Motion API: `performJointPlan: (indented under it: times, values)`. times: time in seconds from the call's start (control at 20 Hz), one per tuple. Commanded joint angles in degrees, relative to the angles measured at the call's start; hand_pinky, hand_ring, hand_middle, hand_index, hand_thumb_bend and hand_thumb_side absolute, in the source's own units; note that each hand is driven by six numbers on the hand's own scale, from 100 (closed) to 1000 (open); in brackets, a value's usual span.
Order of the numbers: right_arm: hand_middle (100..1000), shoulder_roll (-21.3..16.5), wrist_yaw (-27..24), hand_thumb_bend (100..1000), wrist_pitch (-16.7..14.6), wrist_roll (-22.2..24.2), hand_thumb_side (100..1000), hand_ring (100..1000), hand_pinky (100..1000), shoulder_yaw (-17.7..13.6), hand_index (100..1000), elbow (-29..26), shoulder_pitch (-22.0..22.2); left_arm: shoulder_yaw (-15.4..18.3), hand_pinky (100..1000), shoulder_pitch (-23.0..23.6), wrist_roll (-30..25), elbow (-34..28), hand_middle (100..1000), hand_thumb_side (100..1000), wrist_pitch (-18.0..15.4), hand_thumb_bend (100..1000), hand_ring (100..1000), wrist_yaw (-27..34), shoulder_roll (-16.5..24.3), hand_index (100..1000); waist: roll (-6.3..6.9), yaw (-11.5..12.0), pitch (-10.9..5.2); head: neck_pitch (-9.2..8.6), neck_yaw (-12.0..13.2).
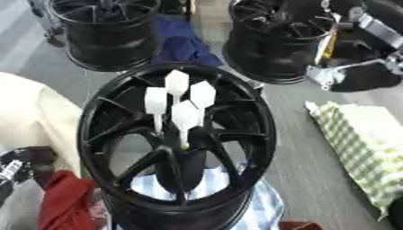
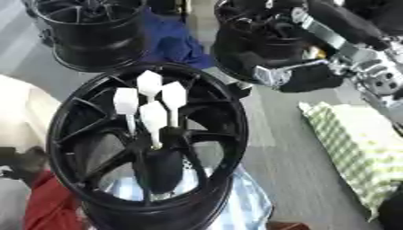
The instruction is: Pull the pin out of the wheel hub.
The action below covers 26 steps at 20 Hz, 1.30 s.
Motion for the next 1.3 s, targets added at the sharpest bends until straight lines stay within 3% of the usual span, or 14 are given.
performJointPlan:
  times: [0.05, 0.3, 0.5, 0.85, 1.3]
  values:
    - [843, 3.5, 0.8, 188, 1.5, 2.9, 380, 835, 787, 3.9, 941, 4.2, -4.2, -0.3, 655, -0.9, -0.4, -0.9, 691, 709, -0.3, 100, 784, 0.5, 0.6, 794, 0.40, 0.3, -0.53, -0.10, -0.9]
    - [850, 11.4, 0.9, 207, 5.2, 7.8, 343, 846, 787, 6.8, 940, 12.1, -12.2, -0.3, 656, -1.4, -0.6, -0.6, 692, 709, -0.9, 100, 785, 0.7, 0.7, 795, 0.77, 1.3, 0.14, -0.10, -2.0]
    - [868, 17.3, 2.1, 253, 6.0, 11.8, 315, 867, 798, 8.1, 943, 18.6, -17.3, -0.2, 656, -1.7, -0.6, -0.4, 693, 710, -1.1, 100, 785, 0.8, 0.6, 796, 0.89, 1.4, 0.47, -0.10, -2.1]
    - [872, 20.7, 7.6, 239, 0.8, 18.2, 324, 877, 808, 7.1, 943, 28.9, -18.3, -0.3, 658, -1.8, -1.2, -0.4, 695, 712, -1.1, 100, 788, 0.6, 0.3, 799, 1.01, 2.0, 0.45, -0.10, -2.5]
    - [865, 22.2, 12.4, 229, -6.5, 26.8, 311, 875, 804, -1.1, 943, 42.0, -19.3, -0.1, 659, -1.5, -1.5, -0.4, 697, 715, -1.0, 100, 789, 0.4, 0.1, 801, 1.08, 1.9, 0.32, -0.10, -2.5]
